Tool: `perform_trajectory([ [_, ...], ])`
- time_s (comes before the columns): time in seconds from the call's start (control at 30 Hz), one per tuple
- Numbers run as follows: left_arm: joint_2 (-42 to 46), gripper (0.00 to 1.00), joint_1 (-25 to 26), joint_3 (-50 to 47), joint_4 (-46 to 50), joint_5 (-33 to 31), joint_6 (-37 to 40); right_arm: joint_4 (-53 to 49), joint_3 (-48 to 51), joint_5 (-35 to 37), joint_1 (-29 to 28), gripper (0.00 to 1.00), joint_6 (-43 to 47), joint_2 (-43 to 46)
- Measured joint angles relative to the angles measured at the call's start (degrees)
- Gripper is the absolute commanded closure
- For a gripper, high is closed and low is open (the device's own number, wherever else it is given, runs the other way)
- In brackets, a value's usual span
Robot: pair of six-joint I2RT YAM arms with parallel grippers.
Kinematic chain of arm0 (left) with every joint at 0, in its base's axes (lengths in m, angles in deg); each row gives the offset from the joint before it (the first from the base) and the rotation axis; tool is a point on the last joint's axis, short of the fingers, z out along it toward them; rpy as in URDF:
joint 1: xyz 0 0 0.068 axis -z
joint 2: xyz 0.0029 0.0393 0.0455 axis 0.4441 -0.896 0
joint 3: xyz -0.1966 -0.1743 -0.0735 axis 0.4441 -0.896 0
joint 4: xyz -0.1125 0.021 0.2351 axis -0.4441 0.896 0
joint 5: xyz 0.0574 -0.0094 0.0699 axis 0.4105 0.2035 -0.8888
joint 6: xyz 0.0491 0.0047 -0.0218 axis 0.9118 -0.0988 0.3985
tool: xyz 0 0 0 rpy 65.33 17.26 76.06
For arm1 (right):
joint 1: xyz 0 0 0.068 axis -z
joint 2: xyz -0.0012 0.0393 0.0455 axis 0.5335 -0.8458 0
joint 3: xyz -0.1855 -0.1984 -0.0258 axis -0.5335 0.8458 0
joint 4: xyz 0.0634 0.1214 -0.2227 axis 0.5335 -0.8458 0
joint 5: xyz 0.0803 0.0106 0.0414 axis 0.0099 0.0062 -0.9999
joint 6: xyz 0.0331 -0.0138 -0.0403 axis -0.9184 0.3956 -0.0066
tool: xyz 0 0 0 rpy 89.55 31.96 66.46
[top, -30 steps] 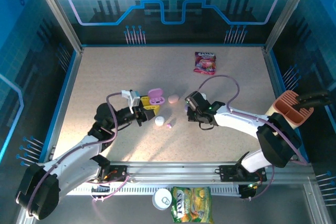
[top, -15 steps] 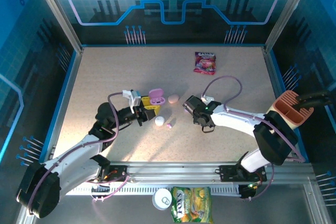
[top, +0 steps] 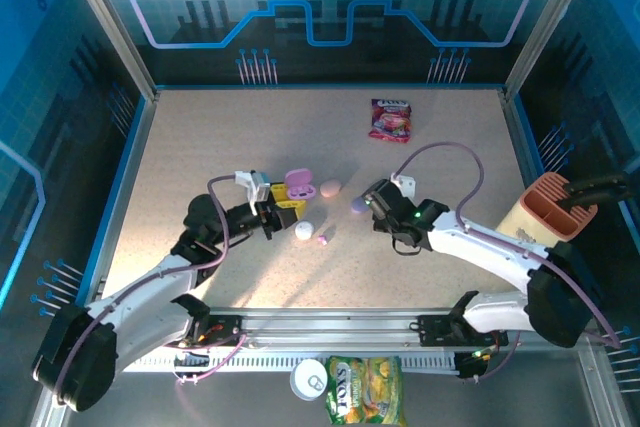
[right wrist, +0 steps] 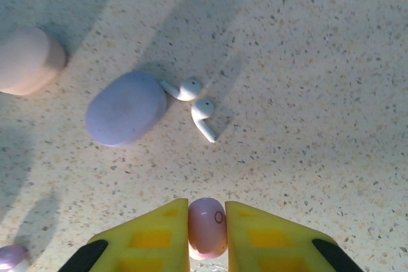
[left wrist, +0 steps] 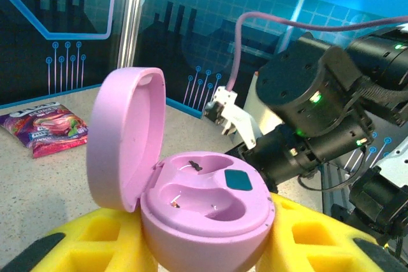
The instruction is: Insert the wireless bluetooth earbuds into the charging case
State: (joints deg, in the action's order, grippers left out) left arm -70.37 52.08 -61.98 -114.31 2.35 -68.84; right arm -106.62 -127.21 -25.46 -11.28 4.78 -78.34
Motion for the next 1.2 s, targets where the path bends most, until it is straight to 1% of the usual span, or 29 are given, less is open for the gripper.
perform_trajectory([
  [0.13, -1.36, 0.69, 0.0, 0.0, -1.27, 0.33, -0.13, -3.89, -1.7, 1.42, 0.04, 0.82, 1.42, -0.9],
  [0.3, -1.53, 0.69, 0.0, 0.09, -1.73, 0.46, -0.15, -12.87, -8.31, 5.14, -0.28, 0.82, 2.16, -4.92],
  [0.47, -1.6, 0.69, 0.0, 0.44, -1.64, 0.52, -0.13, -19.96, -13.38, 9.09, -2.1, 0.82, 2.69, -8.22],
  [0.57, -1.6, 0.69, 0.0, 1.22, -1.64, 0.72, -0.13, -20.98, -13.79, 9.81, -2.93, 0.8, 4.22, -8.26],
  [0.63, -1.68, 0.69, 0.0, 1.64, -1.64, 0.87, -0.09, -19.34, -13.16, 9.18, -3.15, 0.8, 6.4, -6.95],
  [0.7, -1.7, 0.69, 0.0, 1.73, -1.64, 0.92, 0.11, -16.24, -11.19, 7.28, -3.23, 0.8, 9.11, -3.43],
  [0.83, -1.79, 0.69, 0.44, 1.79, -0.57, 0.87, 2.1, -9.01, -7.13, 1.33, -3.3, 0.81, 15.69, 7.37],
  [0.97, -2.45, 0.69, 2.64, 2.54, 2.99, 0.83, 6.1, -2.69, -6.62, -5.27, -3.3, 0.81, 22.32, 14.93],
  [1.2, -6.19, 0.68, 5.18, 4.66, 5.64, 0.85, 9.62, 6.08, -6.62, -20.06, -3.39, 0.8, 31.8, 19.56],
])
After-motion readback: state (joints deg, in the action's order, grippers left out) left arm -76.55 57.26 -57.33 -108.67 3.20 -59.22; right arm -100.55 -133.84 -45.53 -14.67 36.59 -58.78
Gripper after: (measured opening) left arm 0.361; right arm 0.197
